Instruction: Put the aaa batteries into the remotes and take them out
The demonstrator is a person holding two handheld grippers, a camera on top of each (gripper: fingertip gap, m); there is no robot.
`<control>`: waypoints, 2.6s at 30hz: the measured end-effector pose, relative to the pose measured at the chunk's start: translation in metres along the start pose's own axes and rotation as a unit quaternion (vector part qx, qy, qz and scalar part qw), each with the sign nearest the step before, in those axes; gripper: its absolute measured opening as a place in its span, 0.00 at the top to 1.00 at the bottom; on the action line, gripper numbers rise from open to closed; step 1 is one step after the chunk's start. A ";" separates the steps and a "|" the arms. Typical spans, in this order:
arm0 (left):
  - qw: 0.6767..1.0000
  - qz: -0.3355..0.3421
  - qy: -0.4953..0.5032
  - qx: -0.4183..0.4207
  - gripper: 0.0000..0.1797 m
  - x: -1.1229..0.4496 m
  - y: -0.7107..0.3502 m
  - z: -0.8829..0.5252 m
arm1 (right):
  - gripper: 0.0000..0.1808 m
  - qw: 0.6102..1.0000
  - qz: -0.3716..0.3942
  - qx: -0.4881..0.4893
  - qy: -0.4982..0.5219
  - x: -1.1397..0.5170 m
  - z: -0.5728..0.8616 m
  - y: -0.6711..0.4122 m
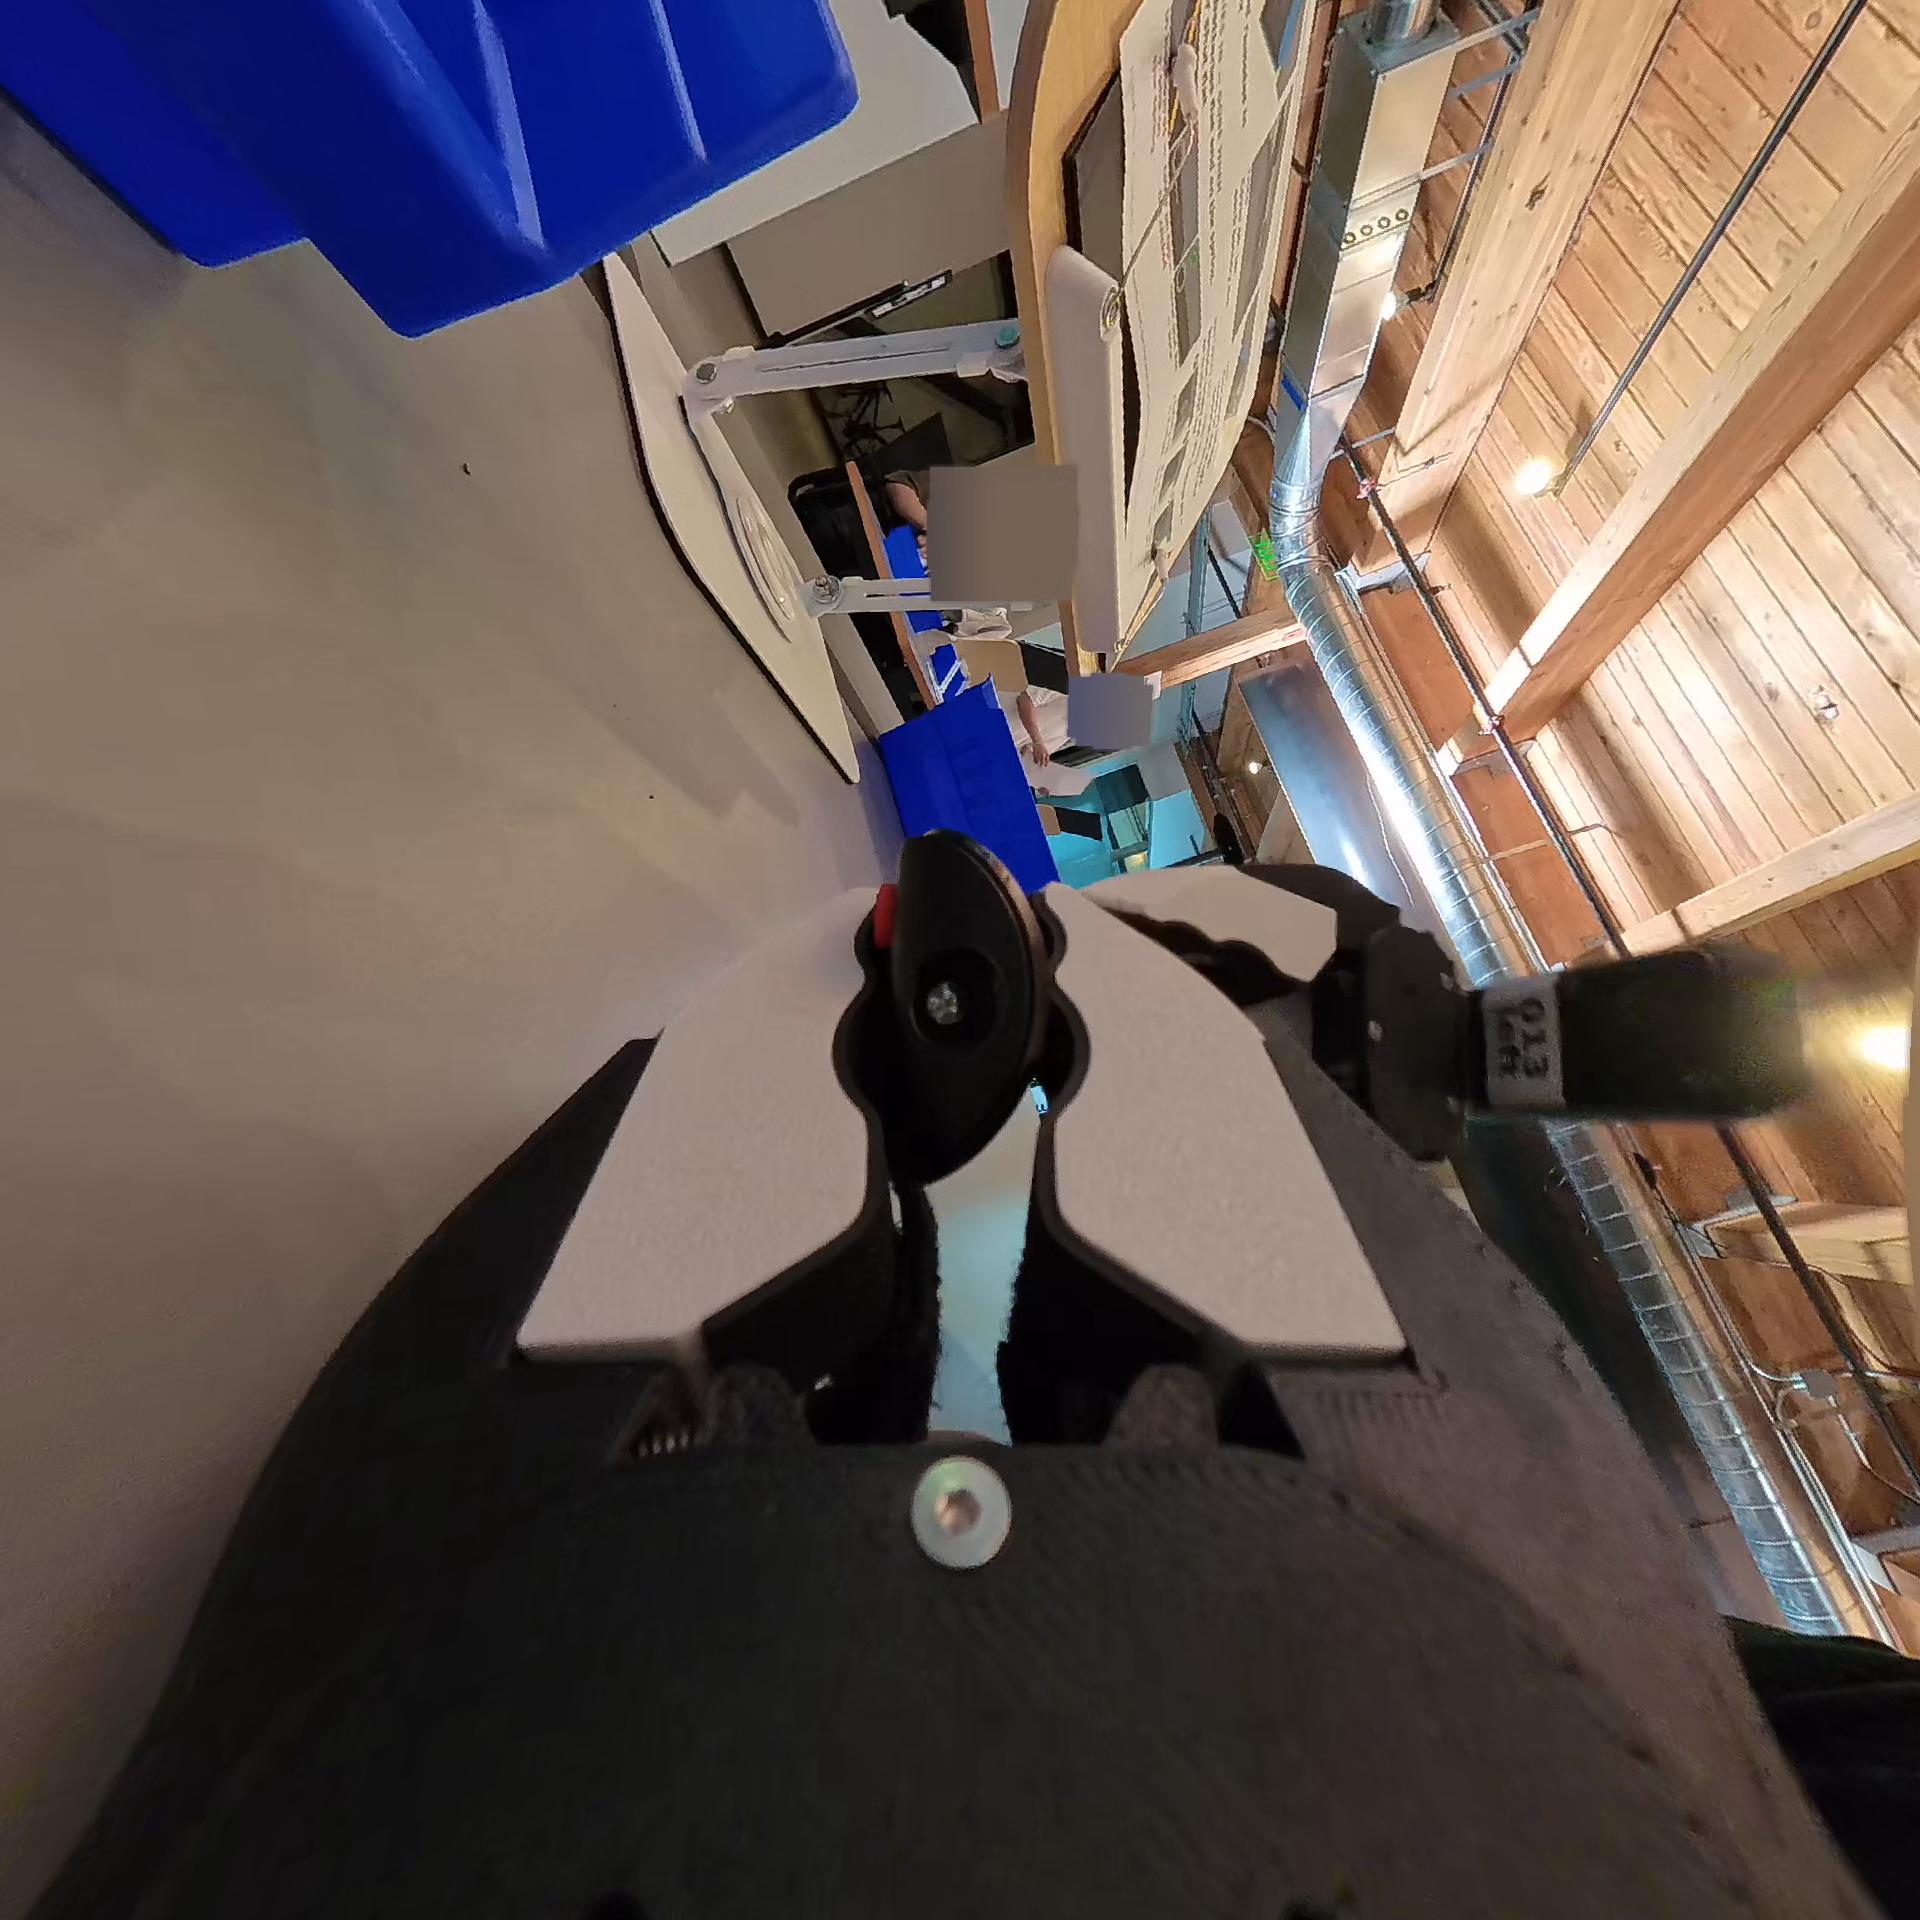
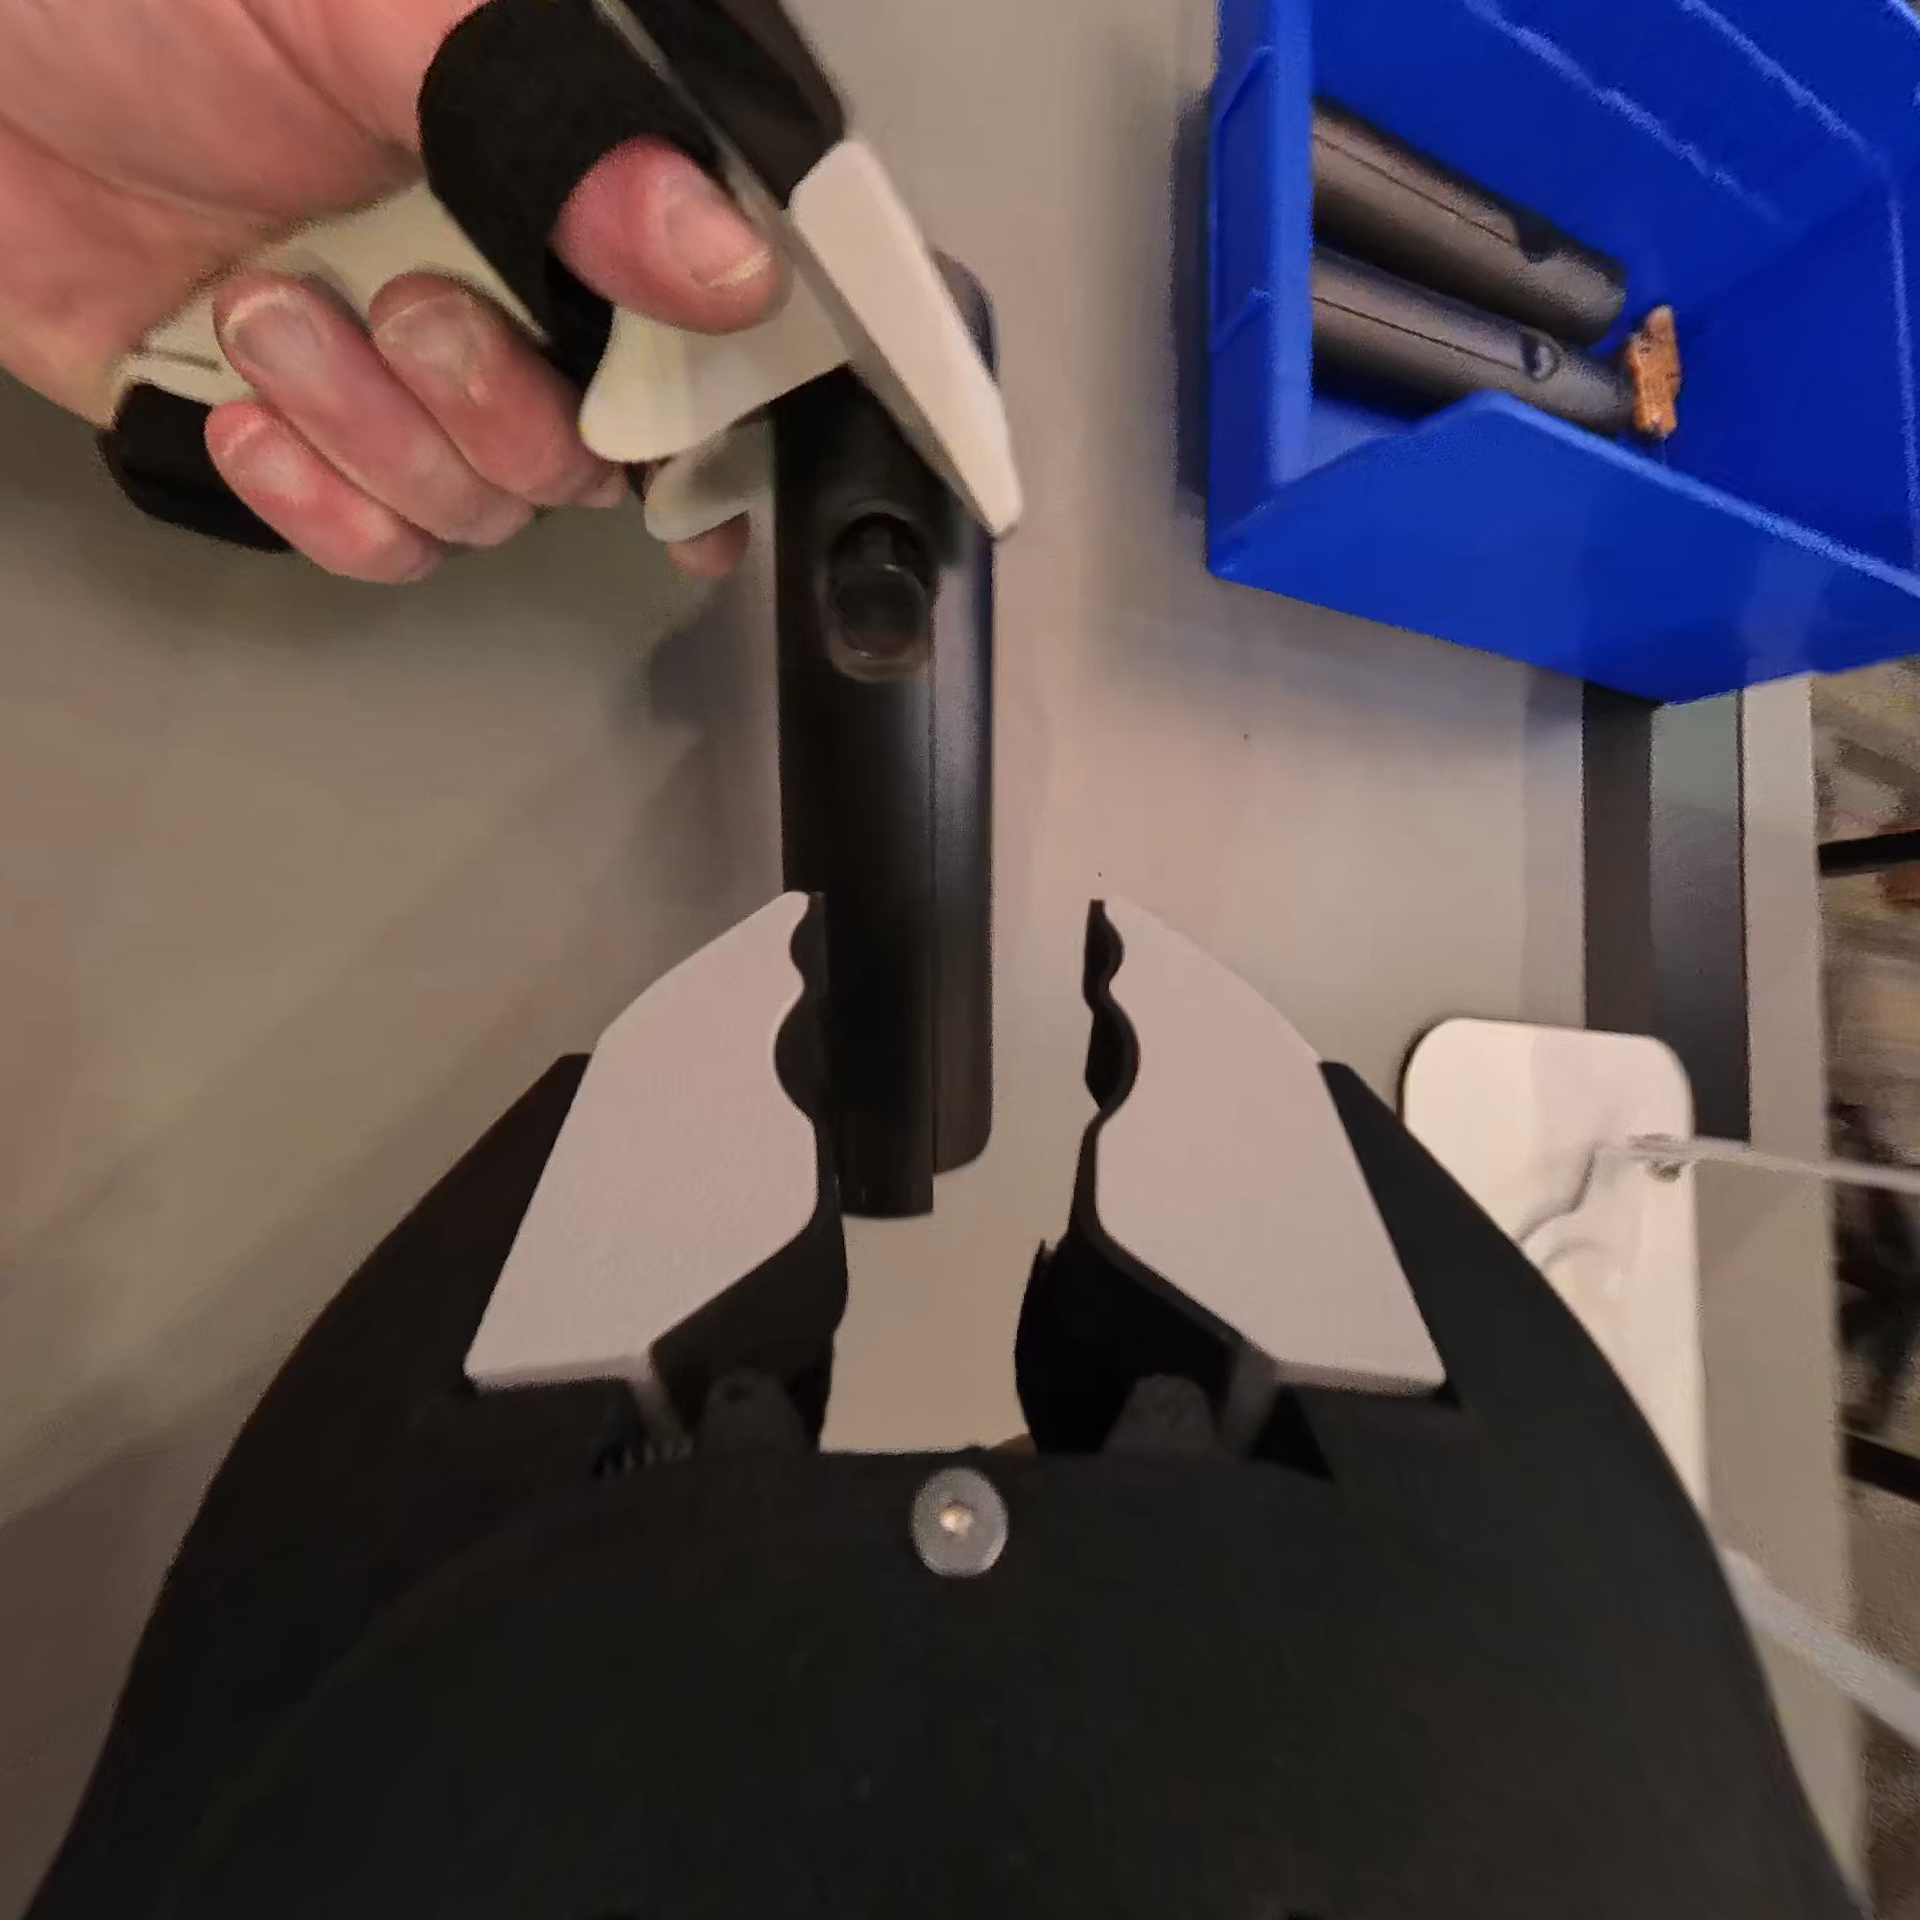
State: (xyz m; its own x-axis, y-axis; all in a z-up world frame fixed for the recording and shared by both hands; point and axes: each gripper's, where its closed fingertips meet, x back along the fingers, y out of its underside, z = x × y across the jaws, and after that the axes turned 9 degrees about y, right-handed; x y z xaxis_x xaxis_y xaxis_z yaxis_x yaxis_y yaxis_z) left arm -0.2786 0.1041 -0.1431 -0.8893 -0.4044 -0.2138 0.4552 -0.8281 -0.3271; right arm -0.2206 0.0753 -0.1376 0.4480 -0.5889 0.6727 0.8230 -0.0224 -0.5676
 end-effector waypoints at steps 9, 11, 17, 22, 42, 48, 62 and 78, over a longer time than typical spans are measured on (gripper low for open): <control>0.998 0.013 0.066 0.011 0.86 0.001 0.000 0.018 | 0.56 0.913 0.209 -0.315 -0.155 0.052 0.015 0.035; 0.995 0.027 0.095 0.014 0.86 -0.002 0.000 0.026 | 0.56 0.856 0.282 -0.395 -0.177 0.059 0.018 0.025; 0.984 0.051 0.167 0.018 0.86 -0.016 0.005 0.053 | 0.51 0.651 0.457 -0.545 -0.266 0.077 0.025 0.008; 0.979 0.037 0.198 0.021 0.86 -0.024 0.013 0.065 | 0.51 0.631 0.472 -0.533 -0.307 0.077 0.017 -0.004; 0.985 0.037 0.164 -0.030 0.86 -0.030 0.015 0.064 | 0.60 0.712 0.430 -0.517 -0.200 0.076 0.017 -0.002; 0.984 0.034 0.170 -0.030 0.86 -0.035 0.020 0.068 | 0.75 0.698 0.442 -0.505 -0.249 0.080 0.007 -0.011; 0.983 0.036 0.178 -0.024 0.86 -0.040 0.027 0.070 | 0.80 0.648 0.508 -0.499 -0.268 0.097 0.006 -0.013; 0.982 0.054 0.178 -0.046 0.86 -0.037 0.026 0.070 | 0.74 0.626 0.528 -0.495 -0.290 0.091 -0.002 -0.019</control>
State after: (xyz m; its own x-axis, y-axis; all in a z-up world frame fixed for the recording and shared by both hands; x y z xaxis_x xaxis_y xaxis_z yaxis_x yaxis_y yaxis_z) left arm -0.2368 0.0704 -0.0792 -0.7712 -0.3132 -0.5542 0.5624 -0.7431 -0.3626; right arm -0.1964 0.0203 -0.0672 0.8475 -0.3119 -0.4295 -0.5304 -0.5274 -0.6637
